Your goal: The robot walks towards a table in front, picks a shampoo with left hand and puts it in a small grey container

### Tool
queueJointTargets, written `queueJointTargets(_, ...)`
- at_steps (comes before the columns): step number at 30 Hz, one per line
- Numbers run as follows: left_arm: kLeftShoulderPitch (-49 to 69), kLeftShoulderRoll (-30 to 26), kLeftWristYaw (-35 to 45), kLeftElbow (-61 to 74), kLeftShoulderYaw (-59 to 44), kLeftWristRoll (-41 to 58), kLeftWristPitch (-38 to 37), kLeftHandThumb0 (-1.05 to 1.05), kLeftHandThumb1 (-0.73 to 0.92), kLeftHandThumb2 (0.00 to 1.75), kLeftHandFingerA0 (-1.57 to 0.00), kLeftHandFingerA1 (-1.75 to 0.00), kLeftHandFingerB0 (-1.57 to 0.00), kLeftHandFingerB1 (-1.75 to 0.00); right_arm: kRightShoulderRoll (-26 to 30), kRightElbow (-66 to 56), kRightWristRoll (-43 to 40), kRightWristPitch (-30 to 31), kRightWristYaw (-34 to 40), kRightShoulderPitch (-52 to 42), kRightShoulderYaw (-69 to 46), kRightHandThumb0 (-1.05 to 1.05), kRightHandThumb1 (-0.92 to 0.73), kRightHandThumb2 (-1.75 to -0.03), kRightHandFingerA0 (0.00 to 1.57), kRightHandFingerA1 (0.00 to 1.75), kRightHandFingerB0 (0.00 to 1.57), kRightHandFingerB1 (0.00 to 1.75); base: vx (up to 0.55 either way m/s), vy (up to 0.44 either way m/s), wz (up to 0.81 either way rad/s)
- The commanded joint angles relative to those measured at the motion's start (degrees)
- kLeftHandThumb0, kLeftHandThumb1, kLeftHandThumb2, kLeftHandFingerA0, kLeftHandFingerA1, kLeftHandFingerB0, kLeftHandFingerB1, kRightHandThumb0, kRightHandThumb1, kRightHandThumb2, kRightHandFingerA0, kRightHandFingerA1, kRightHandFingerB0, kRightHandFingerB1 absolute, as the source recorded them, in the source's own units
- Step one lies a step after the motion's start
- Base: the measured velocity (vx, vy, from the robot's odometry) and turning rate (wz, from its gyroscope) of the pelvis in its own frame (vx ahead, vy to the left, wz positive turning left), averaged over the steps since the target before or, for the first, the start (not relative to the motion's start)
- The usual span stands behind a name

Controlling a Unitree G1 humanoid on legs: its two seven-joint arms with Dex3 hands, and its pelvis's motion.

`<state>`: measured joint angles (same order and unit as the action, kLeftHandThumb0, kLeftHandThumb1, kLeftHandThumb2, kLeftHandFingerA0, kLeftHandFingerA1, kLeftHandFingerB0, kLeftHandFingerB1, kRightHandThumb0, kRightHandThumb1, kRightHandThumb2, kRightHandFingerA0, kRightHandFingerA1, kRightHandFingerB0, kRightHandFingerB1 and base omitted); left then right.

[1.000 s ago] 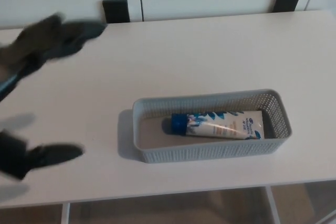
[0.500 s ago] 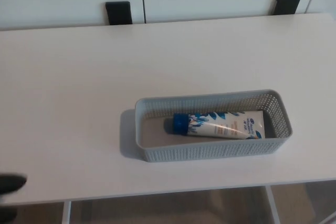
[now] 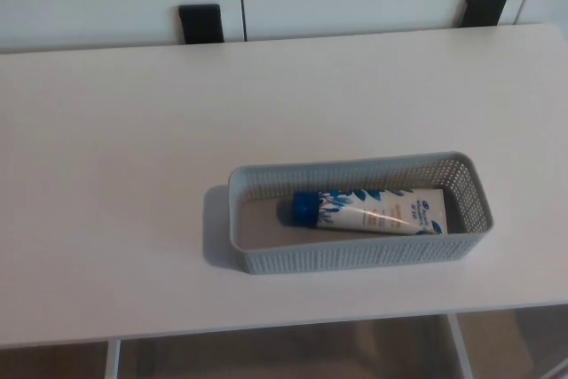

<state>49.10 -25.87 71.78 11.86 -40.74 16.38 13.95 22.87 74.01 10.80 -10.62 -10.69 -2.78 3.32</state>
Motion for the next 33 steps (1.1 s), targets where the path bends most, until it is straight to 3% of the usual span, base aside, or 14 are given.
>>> queueJointTargets(1,-2.4,-7.6,-12.2,-26.4,14.2,-21.6,-24.8,-0.51,0.59,0.58,-0.55,-0.46,-0.53,-0.41,1.6,0.0,0.0,-0.2,-0.1,1.7,-0.4,-0.40,-0.74,-0.63,0.63,0.45,0.52,0.40,0.00,0.000,0.00)
queueJointTargets(3,-6.5,-7.5,-20.6,-33.1,19.4,-27.2,-28.3,-0.46,0.49,0.80,-0.48,-0.59,-0.41,-0.52,1.4,0.1,0.1,-0.2,0.2,1.9,-0.4,-0.40,-0.74,-0.62,0.64,0.45,0.52,0.40,0.00,0.000,0.00)
queueJointTargets(7,-20.1,-4.7,-38.7,-48.0,31.2,-36.1,-25.0,-0.33,0.67,0.60,-0.54,-0.57,-0.31,-0.36,0.8,0.2,-0.6,-0.8,3.9,2.6,-1.5,-0.39,-0.72,-0.62,0.69,0.47,0.55,0.41,0.00,0.000,0.00)
queueJointTargets(14,-29.3,-1.2,-46.5,-57.7,32.4,-31.7,-20.4,-0.45,0.57,0.87,-0.51,-0.63,-0.33,-0.51,0.6,-0.9,-1.2,-2.7,7.2,1.0,-2.5,-0.41,-0.73,-0.62,0.73,0.50,0.56,0.42,0.00,0.000,0.00)
queueJointTargets(15,-31.0,-0.9,-47.8,-58.4,32.5,-31.2,-19.1,-0.40,0.69,0.61,-0.61,-0.59,-0.42,-0.38,0.3,-0.6,-1.3,-3.3,8.3,0.9,-2.8,-0.40,-0.73,-0.63,0.75,0.48,0.56,0.42,0.00,0.000,0.00)
queueJointTargets(18,-34.7,0.1,-50.7,-61.2,32.9,-30.0,-16.5,-0.39,0.68,0.60,-0.63,-0.61,-0.43,-0.39,0.0,-0.2,-1.5,-3.3,9.5,1.1,-3.2,-0.41,-0.73,-0.63,0.75,0.49,0.56,0.41,0.00,0.000,0.00)
queueJointTargets(19,-35.8,0.3,-51.6,-61.8,33.0,-29.6,-15.8,-0.45,0.55,0.85,-0.54,-0.64,-0.36,-0.51,-0.2,0.0,-1.5,-3.2,9.8,1.2,-3.4,-0.41,-0.73,-0.62,0.76,0.47,0.56,0.41,0.00,0.000,0.00)
queueJointTargets(20,-37.0,1.7,-53.5,-61.7,32.0,-28.3,-14.6,-0.47,0.54,0.87,-0.52,-0.66,-0.37,-0.52,-0.3,0.3,-1.7,-3.1,10.4,1.4,-3.7,-0.41,-0.73,-0.62,0.77,0.47,0.56,0.40,0.00,0.000,0.00)
queueJointTargets(23,-39.1,2.7,-56.6,-64.6,31.5,-26.8,-15.8,-0.44,0.53,0.86,-0.54,-0.66,-0.46,-0.54,-0.9,0.1,-1.9,-3.5,11.0,1.1,-4.1,-0.43,-0.73,-0.63,0.76,0.48,0.56,0.41,0.00,0.000,0.00)
queueJointTargets(24,-40.5,3.8,-57.5,-65.8,30.8,-25.7,-15.7,-0.40,0.64,0.59,-0.66,-0.66,-0.57,-0.43,-1.0,0.0,-1.9,-3.4,11.2,1.1,-4.2,-0.44,-0.73,-0.63,0.76,0.49,0.56,0.41,0.00,0.000,0.00)
queueJointTargets(27,-43.8,6.8,-63.1,-68.4,31.0,-25.3,-15.4,-0.46,0.64,0.59,-0.68,-0.73,-0.61,-0.43,-1.7,-0.2,-2.1,-4.0,11.4,0.6,-4.5,-0.45,-0.74,-0.63,0.76,0.48,0.55,0.41,0.00,0.000,0.00)
queueJointTargets(30,-46.2,8.2,-66.0,-70.9,32.8,-26.4,-15.9,-0.47,0.63,0.59,-0.63,-0.64,-0.52,-0.39,-1.7,-0.7,-2.7,-4.2,10.9,0.4,-5.3,-0.45,-0.73,-0.63,0.75,0.48,0.54,0.41,0.00,0.000,0.00)
queueJointTargets(31,-46.6,8.5,-66.3,-71.8,33.1,-26.4,-16.2,-0.53,0.53,0.84,-0.64,-0.75,-0.42,-0.50,-1.4,-1.1,-2.7,-4.5,10.8,0.2,-5.4,-0.45,-0.73,-0.63,0.74,0.49,0.55,0.41,0.00,0.000,0.00)
queueJointTargets(33,-46.1,8.3,-64.6,-72.8,32.5,-25.2,-17.4,-0.56,0.53,0.83,-0.60,-0.70,-0.41,-0.49,-0.9,-1.0,-2.8,-4.5,10.6,0.1,-5.7,-0.46,-0.73,-0.63,0.76,0.48,0.56,0.41,0.00,0.000,0.00)
